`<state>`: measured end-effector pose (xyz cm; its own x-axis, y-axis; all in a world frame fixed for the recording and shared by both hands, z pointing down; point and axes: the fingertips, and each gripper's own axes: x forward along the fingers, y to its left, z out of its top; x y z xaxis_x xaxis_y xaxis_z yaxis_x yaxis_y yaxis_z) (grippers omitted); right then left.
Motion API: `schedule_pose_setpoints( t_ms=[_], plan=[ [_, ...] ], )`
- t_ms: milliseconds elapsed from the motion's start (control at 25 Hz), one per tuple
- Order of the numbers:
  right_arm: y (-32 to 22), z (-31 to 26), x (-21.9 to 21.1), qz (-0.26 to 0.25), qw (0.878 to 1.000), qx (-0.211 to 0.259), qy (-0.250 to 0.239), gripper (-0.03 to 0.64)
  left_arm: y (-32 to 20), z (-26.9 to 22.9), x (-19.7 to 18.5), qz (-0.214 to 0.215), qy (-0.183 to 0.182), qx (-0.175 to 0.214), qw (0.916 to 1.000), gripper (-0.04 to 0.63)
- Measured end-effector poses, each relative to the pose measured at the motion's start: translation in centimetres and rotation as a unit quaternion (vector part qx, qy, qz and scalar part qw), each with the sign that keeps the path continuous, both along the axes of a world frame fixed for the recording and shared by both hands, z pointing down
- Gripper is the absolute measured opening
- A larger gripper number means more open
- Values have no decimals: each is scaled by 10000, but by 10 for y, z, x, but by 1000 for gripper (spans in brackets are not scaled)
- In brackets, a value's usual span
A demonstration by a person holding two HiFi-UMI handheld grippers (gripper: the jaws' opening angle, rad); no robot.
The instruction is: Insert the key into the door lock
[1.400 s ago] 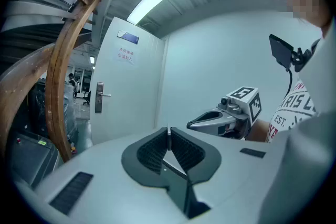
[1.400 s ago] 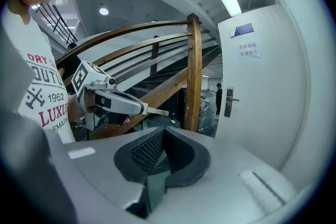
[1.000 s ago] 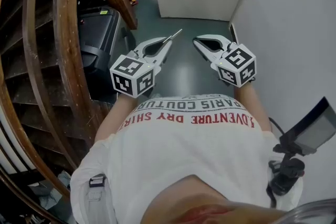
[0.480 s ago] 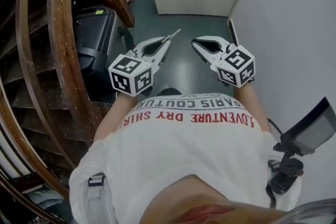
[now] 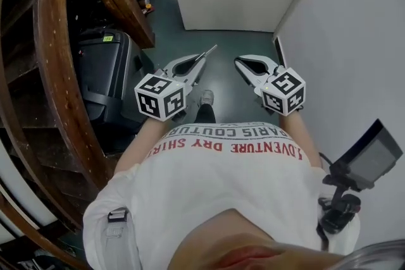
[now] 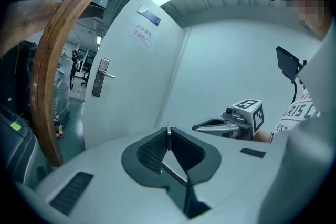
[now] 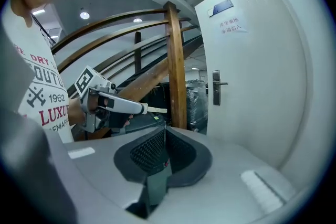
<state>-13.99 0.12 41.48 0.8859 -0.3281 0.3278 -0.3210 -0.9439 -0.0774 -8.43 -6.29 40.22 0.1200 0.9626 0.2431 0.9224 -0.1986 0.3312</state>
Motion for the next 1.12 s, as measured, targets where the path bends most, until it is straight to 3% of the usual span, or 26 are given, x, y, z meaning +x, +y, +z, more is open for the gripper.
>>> schedule_pose_setpoints(
  t_ms=[320, 520, 720, 1120],
  plan=[
    [96, 20, 185, 374, 9993, -35, -49, 2, 84, 13, 200, -55, 74, 14, 10000, 23],
    [134, 4, 270, 456, 9985, -235, 188, 2, 114, -5, 293, -194, 310, -45, 9993, 23],
    [159, -11, 313, 495, 9971, -311, 494, 2, 134, -20, 338, -283, 583, -119, 9978, 23],
    [215, 19, 395, 475, 9985, -129, 237, 2, 182, 7, 407, -509, 297, 88, 9982, 23]
  ],
)
